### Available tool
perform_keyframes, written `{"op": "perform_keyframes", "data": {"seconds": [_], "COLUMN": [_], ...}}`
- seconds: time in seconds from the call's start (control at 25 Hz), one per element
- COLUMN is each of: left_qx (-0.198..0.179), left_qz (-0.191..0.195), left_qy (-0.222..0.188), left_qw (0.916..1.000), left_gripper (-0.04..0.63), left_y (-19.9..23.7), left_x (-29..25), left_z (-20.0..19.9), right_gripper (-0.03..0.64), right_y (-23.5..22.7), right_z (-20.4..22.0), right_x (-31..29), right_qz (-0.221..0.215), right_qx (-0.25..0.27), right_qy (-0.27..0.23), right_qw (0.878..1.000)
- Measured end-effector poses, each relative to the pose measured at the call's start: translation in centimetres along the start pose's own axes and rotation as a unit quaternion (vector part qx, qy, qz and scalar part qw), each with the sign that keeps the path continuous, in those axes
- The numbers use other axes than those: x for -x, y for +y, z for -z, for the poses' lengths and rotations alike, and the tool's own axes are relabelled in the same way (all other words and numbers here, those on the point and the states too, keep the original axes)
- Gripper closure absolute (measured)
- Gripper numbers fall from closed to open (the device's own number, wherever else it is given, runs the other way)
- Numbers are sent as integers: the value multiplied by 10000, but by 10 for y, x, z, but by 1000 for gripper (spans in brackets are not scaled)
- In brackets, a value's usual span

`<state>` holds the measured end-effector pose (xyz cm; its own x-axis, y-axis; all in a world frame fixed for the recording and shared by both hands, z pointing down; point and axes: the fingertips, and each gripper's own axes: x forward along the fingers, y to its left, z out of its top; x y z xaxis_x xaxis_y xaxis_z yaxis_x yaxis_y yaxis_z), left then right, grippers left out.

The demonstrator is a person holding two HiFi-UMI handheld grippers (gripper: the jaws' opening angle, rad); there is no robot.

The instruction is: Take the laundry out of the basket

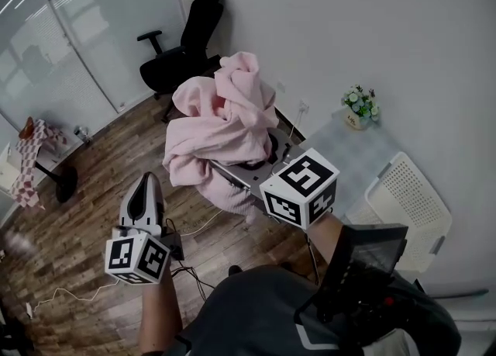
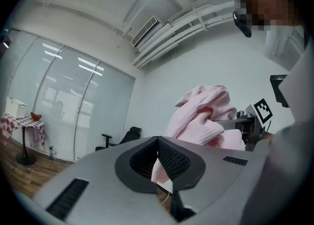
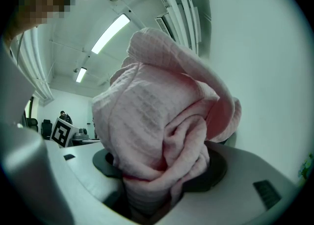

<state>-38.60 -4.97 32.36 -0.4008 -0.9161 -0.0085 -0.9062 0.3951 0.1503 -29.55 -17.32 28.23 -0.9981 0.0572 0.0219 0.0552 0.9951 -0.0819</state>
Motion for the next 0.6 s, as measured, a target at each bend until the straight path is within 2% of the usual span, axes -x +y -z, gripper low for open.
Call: {"op": "perform_keyframes", "data": {"seconds": [0.12, 0.36, 0.6], "left_qx": [-28, -31, -16], "left_qz": [97, 137, 176], "left_qy": [55, 101, 31], "left_qw": [9999, 9999, 9998], "left_gripper": [588, 588, 588], "left_y": [0, 2, -1], "left_x": [15, 5, 16], "left_z": [-2, -3, 19], "right_gripper": [302, 302, 301], "right_y": [19, 10, 15], "right_z": [0, -2, 19], "right_x": [6, 2, 14], "right_qz": [56, 115, 180], "right_qx": [54, 12, 58], "right_qy": [38, 32, -30], "right_qw": [10000, 9999, 9998]}}
